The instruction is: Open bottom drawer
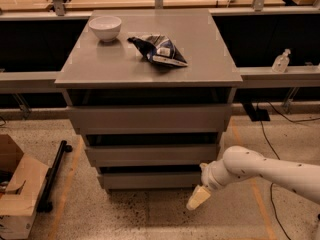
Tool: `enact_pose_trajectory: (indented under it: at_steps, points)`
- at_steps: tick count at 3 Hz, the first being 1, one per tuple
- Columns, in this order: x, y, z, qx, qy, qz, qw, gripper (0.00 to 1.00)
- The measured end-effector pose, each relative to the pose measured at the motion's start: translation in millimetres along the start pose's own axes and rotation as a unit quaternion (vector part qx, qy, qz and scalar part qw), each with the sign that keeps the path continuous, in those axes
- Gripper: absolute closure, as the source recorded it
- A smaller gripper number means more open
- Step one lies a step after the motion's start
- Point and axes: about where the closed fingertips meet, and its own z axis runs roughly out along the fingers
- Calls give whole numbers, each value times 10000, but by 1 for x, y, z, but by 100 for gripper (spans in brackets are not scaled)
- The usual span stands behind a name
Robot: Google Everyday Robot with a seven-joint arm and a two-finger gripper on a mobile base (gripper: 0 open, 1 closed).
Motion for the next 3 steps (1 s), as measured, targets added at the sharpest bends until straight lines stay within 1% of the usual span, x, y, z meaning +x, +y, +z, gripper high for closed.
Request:
enact_pose_trajectory:
  at_steps: [1,2,3]
  points:
    - [3,-12,47,-226,-247,-110,9994,0]
    - [10,-31,85,-388,-653,81,9971,0]
    - [14,-43,97,-360,-735,194,9965,0]
